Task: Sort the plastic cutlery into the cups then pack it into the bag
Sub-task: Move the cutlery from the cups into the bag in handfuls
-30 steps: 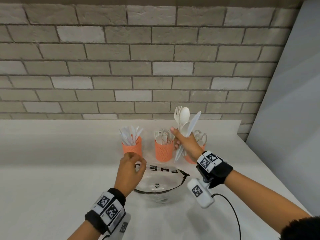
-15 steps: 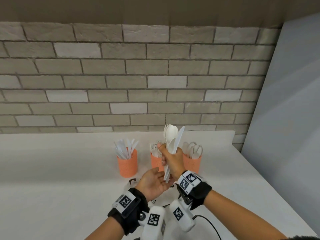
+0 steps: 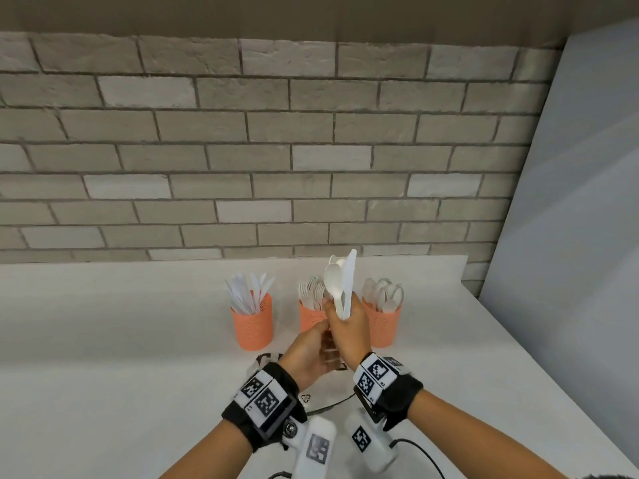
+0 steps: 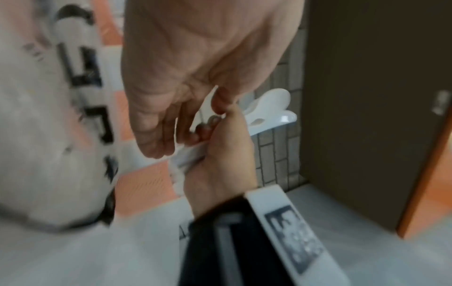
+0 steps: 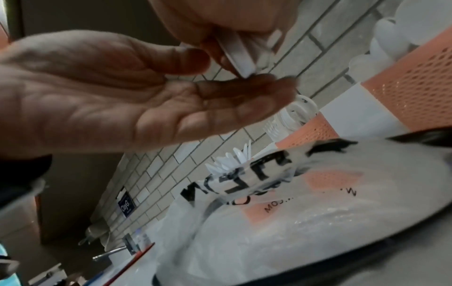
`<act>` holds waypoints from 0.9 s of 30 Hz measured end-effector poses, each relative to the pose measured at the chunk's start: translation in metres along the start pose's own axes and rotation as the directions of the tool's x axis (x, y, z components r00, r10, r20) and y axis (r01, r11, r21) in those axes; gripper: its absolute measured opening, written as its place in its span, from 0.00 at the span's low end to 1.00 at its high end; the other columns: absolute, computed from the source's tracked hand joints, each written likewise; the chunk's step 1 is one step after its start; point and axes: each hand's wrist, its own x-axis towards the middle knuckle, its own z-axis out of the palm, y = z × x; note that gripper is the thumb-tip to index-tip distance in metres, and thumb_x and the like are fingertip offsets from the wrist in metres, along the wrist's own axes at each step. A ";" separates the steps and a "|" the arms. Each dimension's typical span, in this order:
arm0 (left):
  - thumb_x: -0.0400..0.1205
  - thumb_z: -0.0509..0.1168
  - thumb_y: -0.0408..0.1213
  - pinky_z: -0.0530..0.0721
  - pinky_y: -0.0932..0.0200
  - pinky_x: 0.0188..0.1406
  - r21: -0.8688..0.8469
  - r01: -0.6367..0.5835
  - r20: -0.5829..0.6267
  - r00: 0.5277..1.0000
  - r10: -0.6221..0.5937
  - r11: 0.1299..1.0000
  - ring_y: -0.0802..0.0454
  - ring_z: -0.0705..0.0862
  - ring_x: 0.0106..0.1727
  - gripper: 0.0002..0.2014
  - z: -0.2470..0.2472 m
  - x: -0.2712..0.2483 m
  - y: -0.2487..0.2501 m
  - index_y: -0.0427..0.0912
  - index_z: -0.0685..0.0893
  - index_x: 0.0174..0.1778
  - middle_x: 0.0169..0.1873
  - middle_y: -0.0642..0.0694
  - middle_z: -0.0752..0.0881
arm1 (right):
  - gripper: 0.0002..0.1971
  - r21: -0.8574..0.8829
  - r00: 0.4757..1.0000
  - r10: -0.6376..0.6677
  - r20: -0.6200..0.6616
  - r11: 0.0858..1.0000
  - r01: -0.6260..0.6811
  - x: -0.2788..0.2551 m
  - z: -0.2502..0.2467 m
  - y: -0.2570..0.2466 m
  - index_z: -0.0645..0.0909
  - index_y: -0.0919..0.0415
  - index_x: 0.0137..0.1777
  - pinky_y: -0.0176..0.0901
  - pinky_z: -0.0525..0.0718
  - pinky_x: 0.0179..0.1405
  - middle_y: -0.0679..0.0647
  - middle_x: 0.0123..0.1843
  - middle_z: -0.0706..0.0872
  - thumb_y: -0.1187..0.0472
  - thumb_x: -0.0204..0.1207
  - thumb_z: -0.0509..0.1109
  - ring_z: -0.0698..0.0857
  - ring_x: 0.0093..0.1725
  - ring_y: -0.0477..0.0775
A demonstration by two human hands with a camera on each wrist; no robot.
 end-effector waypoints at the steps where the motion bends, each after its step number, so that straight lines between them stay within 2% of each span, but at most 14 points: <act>1: 0.87 0.51 0.40 0.81 0.51 0.60 0.104 -0.095 -0.043 0.994 0.100 0.990 0.47 0.83 0.50 0.15 -0.001 0.001 0.004 0.37 0.81 0.56 0.48 0.42 0.85 | 0.04 -0.057 1.000 -0.011 0.002 0.998 0.011 0.001 -0.002 0.001 0.78 0.61 0.49 0.29 0.77 0.34 0.48 0.36 0.83 0.61 0.78 0.68 0.82 0.36 0.44; 3: 0.87 0.53 0.36 0.82 0.54 0.57 0.271 -0.280 -0.120 0.939 0.321 0.921 0.49 0.83 0.53 0.12 -0.004 0.003 0.014 0.39 0.79 0.58 0.53 0.44 0.84 | 0.06 -0.188 0.999 -0.048 0.006 0.981 0.048 0.004 -0.008 0.005 0.77 0.62 0.48 0.30 0.73 0.30 0.44 0.32 0.79 0.59 0.78 0.68 0.78 0.32 0.41; 5: 0.85 0.57 0.35 0.83 0.54 0.53 0.376 -0.434 -0.184 0.831 0.525 0.819 0.52 0.82 0.49 0.10 -0.005 0.004 0.028 0.42 0.77 0.60 0.54 0.46 0.82 | 0.08 -0.322 0.996 -0.084 0.019 0.943 0.086 0.006 -0.013 0.009 0.77 0.64 0.49 0.31 0.71 0.26 0.44 0.32 0.78 0.58 0.78 0.68 0.77 0.29 0.42; 7: 0.83 0.62 0.36 0.83 0.52 0.51 0.455 -0.517 -0.198 0.736 0.648 0.726 0.52 0.82 0.46 0.11 -0.006 0.006 0.040 0.45 0.77 0.60 0.49 0.49 0.81 | 0.10 -0.396 0.994 -0.099 0.042 0.912 0.107 0.007 -0.017 0.010 0.77 0.65 0.51 0.37 0.73 0.27 0.52 0.36 0.84 0.59 0.77 0.68 0.81 0.32 0.51; 8: 0.81 0.64 0.37 0.83 0.51 0.51 0.488 -0.533 -0.180 0.714 0.677 0.692 0.51 0.82 0.45 0.10 -0.006 0.007 0.046 0.46 0.78 0.59 0.47 0.49 0.81 | 0.10 -0.419 0.994 -0.099 0.051 0.901 0.111 0.006 -0.018 0.009 0.77 0.66 0.52 0.41 0.76 0.29 0.56 0.39 0.86 0.59 0.77 0.68 0.83 0.35 0.55; 10: 0.80 0.67 0.40 0.83 0.51 0.49 0.542 -0.543 -0.130 0.700 0.703 0.641 0.50 0.82 0.45 0.08 -0.007 0.012 0.053 0.46 0.81 0.54 0.48 0.46 0.83 | 0.10 -0.452 0.994 -0.088 0.065 0.886 0.108 0.006 -0.019 0.007 0.77 0.66 0.53 0.45 0.78 0.32 0.59 0.41 0.87 0.59 0.77 0.67 0.85 0.39 0.59; 12: 0.78 0.69 0.41 0.82 0.52 0.47 0.594 -0.539 -0.097 0.689 0.718 0.597 0.49 0.82 0.45 0.06 -0.006 0.019 0.056 0.45 0.84 0.48 0.50 0.43 0.84 | 0.10 -0.476 0.994 -0.081 0.075 0.873 0.107 0.006 -0.018 0.007 0.77 0.66 0.53 0.42 0.75 0.29 0.58 0.41 0.87 0.60 0.76 0.67 0.85 0.38 0.58; 15: 0.78 0.70 0.39 0.78 0.57 0.45 0.655 -0.519 -0.077 0.678 0.731 0.550 0.51 0.80 0.44 0.04 -0.005 0.027 0.057 0.44 0.82 0.41 0.45 0.45 0.84 | 0.09 -0.482 0.995 -0.060 0.084 0.871 0.093 0.008 -0.019 0.006 0.76 0.65 0.50 0.35 0.71 0.24 0.54 0.36 0.83 0.60 0.75 0.67 0.81 0.33 0.54; 19: 0.81 0.66 0.36 0.77 0.58 0.39 0.610 -0.510 -0.082 0.721 0.688 0.607 0.50 0.79 0.39 0.08 -0.005 0.034 0.064 0.47 0.77 0.35 0.36 0.50 0.81 | 0.06 -0.454 0.993 0.018 0.116 0.890 0.037 0.008 -0.022 0.008 0.74 0.60 0.43 0.34 0.69 0.24 0.45 0.29 0.75 0.61 0.72 0.69 0.74 0.27 0.45; 22: 0.84 0.60 0.36 0.81 0.63 0.28 0.540 -0.522 -0.103 0.738 0.667 0.661 0.53 0.83 0.31 0.09 -0.009 0.030 0.082 0.46 0.73 0.38 0.38 0.44 0.83 | 0.07 -0.436 0.986 0.084 0.147 0.900 -0.011 0.010 -0.025 0.014 0.75 0.60 0.42 0.38 0.73 0.28 0.46 0.29 0.75 0.59 0.71 0.70 0.75 0.28 0.49; 23: 0.85 0.59 0.35 0.82 0.65 0.26 0.506 -0.541 -0.118 0.728 0.675 0.672 0.56 0.84 0.28 0.09 -0.013 0.027 0.091 0.46 0.72 0.39 0.37 0.44 0.83 | 0.08 -0.429 0.982 0.101 0.159 0.903 -0.023 0.011 -0.026 0.017 0.76 0.61 0.41 0.39 0.74 0.28 0.47 0.28 0.75 0.58 0.71 0.71 0.75 0.28 0.49; 25: 0.85 0.59 0.33 0.84 0.69 0.25 0.458 -0.594 -0.182 0.666 0.723 0.662 0.63 0.84 0.23 0.08 -0.024 0.020 0.114 0.47 0.71 0.40 0.37 0.44 0.83 | 0.09 -0.401 0.975 0.129 0.178 0.915 -0.048 0.014 -0.030 0.021 0.77 0.62 0.41 0.38 0.73 0.28 0.49 0.29 0.77 0.57 0.72 0.71 0.74 0.27 0.48; 27: 0.84 0.59 0.30 0.84 0.71 0.26 0.465 -0.653 -0.255 0.548 0.797 0.598 0.65 0.84 0.22 0.08 -0.040 0.014 0.137 0.47 0.70 0.42 0.37 0.45 0.83 | 0.10 -0.349 0.962 0.167 0.214 0.933 -0.085 0.015 -0.035 0.020 0.79 0.65 0.46 0.33 0.70 0.24 0.52 0.31 0.78 0.56 0.76 0.69 0.74 0.28 0.47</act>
